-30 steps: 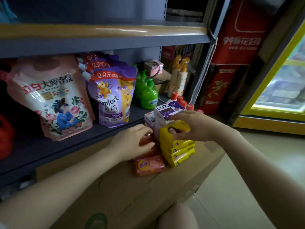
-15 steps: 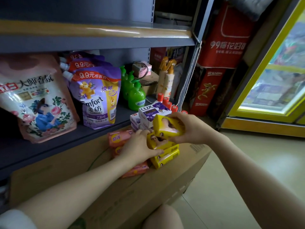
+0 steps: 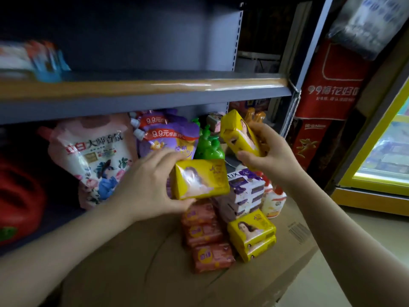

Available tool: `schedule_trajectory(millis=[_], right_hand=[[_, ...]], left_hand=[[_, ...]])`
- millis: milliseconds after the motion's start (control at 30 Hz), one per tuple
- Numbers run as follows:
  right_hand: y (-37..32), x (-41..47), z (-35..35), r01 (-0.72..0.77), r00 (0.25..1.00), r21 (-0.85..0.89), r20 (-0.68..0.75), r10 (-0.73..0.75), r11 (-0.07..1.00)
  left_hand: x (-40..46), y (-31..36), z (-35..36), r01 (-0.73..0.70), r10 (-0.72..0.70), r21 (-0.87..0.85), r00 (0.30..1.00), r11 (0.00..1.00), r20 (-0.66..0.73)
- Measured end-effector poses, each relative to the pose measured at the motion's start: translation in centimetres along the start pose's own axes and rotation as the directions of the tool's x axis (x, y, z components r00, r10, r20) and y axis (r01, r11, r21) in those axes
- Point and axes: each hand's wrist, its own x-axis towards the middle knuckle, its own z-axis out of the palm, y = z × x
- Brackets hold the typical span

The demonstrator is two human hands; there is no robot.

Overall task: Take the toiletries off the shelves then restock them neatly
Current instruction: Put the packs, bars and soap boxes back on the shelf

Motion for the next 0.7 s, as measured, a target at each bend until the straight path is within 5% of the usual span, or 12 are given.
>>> schedule_trajectory(millis=[233, 333, 533, 700], right_hand=[[-8.5, 7.0, 4.8, 0.21, 0.971, 0.098, -0.138, -0.196, 0.973], [-11.4, 9.6, 6.6, 0.25, 0.956, 0.091, -0.179, -0.231, 0.964], [-14.3, 13.5, 9.6, 0.296, 0.947, -0.012, -0.127, -0.295, 0.955], [-15.9, 17.0, 11.7, 0.346, 0.937, -0.141, 0.007, -0.349, 0.927]], left_hand=[[7.2, -6.9, -13.3, 0.047, 0.042, 0.41, 0.978, 0.911, -0.205], [10.8, -9.5, -16.2, 0.239, -0.197, 0.414, 0.97, 0.878, -0.143], [12.5, -14.1, -17.0, 0.468, -0.535, 0.431, 0.844, 0.772, 0.043], [12.2, -15.6, -17.6, 0.395, -0.568, 0.527, 0.794, 0.753, 0.217]])
